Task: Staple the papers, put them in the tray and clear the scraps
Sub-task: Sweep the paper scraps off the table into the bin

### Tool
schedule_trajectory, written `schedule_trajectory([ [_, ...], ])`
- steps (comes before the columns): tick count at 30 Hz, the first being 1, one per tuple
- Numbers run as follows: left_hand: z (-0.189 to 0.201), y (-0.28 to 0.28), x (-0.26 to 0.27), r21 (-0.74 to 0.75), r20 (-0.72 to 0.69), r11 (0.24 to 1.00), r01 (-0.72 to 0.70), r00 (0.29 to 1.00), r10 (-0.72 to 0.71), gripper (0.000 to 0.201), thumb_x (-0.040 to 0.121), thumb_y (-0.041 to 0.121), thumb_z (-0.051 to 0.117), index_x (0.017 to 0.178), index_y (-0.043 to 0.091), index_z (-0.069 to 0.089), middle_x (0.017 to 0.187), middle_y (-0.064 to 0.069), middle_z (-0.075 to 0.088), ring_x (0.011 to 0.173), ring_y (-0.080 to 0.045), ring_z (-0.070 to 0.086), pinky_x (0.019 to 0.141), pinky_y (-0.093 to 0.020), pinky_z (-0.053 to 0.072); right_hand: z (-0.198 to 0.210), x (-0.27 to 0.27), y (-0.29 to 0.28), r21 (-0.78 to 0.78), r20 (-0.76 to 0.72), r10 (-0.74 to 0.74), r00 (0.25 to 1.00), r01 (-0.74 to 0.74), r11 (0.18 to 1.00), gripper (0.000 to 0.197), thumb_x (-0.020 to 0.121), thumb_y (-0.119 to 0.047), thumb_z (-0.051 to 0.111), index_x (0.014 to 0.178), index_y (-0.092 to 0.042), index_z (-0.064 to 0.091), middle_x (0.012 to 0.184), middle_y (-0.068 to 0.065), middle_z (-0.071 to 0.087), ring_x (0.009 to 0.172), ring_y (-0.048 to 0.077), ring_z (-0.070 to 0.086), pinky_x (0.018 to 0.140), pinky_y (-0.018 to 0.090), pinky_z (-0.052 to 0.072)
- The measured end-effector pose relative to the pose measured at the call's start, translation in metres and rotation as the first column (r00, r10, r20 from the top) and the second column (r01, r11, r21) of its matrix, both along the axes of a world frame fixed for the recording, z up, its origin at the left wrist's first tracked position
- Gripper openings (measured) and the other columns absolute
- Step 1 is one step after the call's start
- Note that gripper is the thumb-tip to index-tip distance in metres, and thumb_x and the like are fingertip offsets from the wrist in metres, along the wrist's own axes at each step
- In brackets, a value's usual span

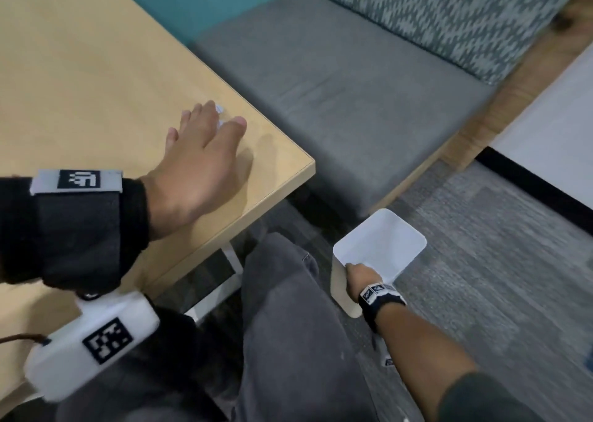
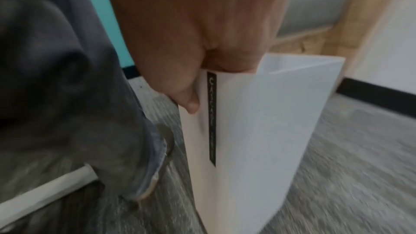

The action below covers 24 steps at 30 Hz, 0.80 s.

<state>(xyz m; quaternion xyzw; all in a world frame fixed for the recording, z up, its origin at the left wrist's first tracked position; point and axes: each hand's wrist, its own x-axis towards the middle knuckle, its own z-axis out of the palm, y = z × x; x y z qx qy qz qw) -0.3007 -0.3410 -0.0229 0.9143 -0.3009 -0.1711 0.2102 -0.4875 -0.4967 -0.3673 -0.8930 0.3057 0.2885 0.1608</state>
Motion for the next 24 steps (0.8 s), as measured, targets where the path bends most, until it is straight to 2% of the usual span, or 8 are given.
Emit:
schedule_trajectory([
  [3, 0.004, -0.002, -0.004, -0.136, -0.178, 0.979, -0.154, 0.975, 0.129, 0.049, 0.107, 0.041, 0.028, 0.153, 0.025, 0.034, 0.148, 0.025, 0.034, 0.157, -0.014, 0.006, 0.121, -0.029, 0.002, 0.034, 0.003, 0.013, -0.023, 0.036, 0.051, 0.998, -0.051, 0.998, 0.029, 0.091, -0.008, 0.049, 0.117, -0.006, 0.061, 0.119, 0.017, 0.066, 0.109, 0.035, 0.065, 0.083, 0.039, 0.052],
  [8, -0.006, 0.002, 0.002, -0.183, -0.220, 0.963, -0.199, 0.963, 0.157, 0.064, 0.106, 0.049, 0.020, 0.164, 0.024, 0.013, 0.172, 0.011, 0.005, 0.159, -0.015, -0.008, 0.124, -0.035, -0.003, 0.097, -0.003, 0.044, -0.007, 0.056, 0.143, 0.988, -0.143, 0.990, 0.025, 0.090, 0.000, 0.048, 0.108, -0.003, 0.065, 0.112, 0.019, 0.068, 0.103, 0.036, 0.067, 0.080, 0.038, 0.053],
  [11, -0.002, 0.004, 0.001, -0.216, -0.240, 0.955, -0.203, 0.959, 0.150, 0.058, 0.104, 0.050, 0.017, 0.156, 0.031, 0.033, 0.172, 0.008, 0.013, 0.160, -0.020, -0.002, 0.124, -0.040, 0.001, 0.138, -0.009, 0.062, -0.023, 0.061, 0.207, 0.976, -0.206, 0.978, 0.021, 0.093, 0.000, 0.047, 0.104, -0.006, 0.064, 0.114, 0.018, 0.067, 0.105, 0.036, 0.066, 0.080, 0.036, 0.051],
  [13, 0.003, 0.004, -0.001, -0.197, -0.284, 0.950, -0.243, 0.942, 0.182, 0.039, 0.104, 0.051, 0.017, 0.115, 0.042, 0.054, 0.163, 0.003, 0.031, 0.157, -0.022, 0.013, 0.124, -0.043, 0.009, 0.168, -0.012, 0.071, -0.046, 0.090, 0.233, 0.968, -0.230, 0.972, 0.024, 0.094, -0.001, 0.046, 0.108, -0.004, 0.064, 0.115, 0.018, 0.067, 0.105, 0.035, 0.065, 0.078, 0.036, 0.048],
  [15, 0.005, 0.005, 0.003, -0.190, -0.350, 0.945, -0.267, 0.918, 0.189, 0.042, 0.098, 0.060, 0.022, 0.094, 0.032, 0.054, 0.142, -0.003, 0.052, 0.146, -0.028, 0.036, 0.122, -0.049, 0.022, 0.200, -0.010, 0.077, -0.063, 0.120, 0.250, 0.961, -0.244, 0.968, 0.023, 0.093, -0.001, 0.045, 0.104, -0.005, 0.065, 0.112, 0.018, 0.067, 0.102, 0.035, 0.066, 0.072, 0.035, 0.045],
  [18, 0.008, 0.005, 0.006, -0.243, -0.396, 0.922, -0.303, 0.898, 0.190, 0.051, 0.085, 0.067, 0.028, 0.097, 0.025, 0.055, 0.130, -0.018, 0.061, 0.133, -0.043, 0.052, 0.113, -0.059, 0.038, 0.242, -0.002, 0.081, -0.079, 0.147, 0.272, 0.951, -0.263, 0.962, 0.020, 0.092, 0.001, 0.046, 0.100, -0.005, 0.063, 0.109, 0.017, 0.066, 0.100, 0.035, 0.066, 0.068, 0.032, 0.041],
  [22, 0.017, 0.005, -0.013, -0.164, -0.219, 0.946, -0.278, 0.946, 0.240, 0.013, 0.107, 0.023, 0.023, 0.110, 0.020, 0.035, 0.131, -0.010, 0.045, 0.136, -0.033, 0.037, 0.110, -0.042, 0.026, 0.278, 0.012, 0.083, -0.116, 0.167, 0.307, 0.937, -0.291, 0.950, 0.021, 0.089, 0.004, 0.049, 0.099, -0.006, 0.064, 0.082, 0.008, 0.056, 0.081, 0.030, 0.059, 0.063, 0.030, 0.042],
  [24, 0.007, 0.003, -0.013, -0.190, -0.125, 0.944, -0.271, 0.960, 0.251, 0.020, 0.103, 0.014, 0.020, 0.104, 0.016, 0.040, 0.120, -0.010, 0.048, 0.119, -0.032, 0.040, 0.100, -0.039, 0.027, 0.290, 0.016, 0.083, -0.141, 0.174, 0.337, 0.925, -0.315, 0.938, 0.017, 0.088, 0.005, 0.047, 0.091, -0.009, 0.056, 0.069, 0.002, 0.041, 0.073, 0.026, 0.051, 0.051, 0.025, 0.035],
])
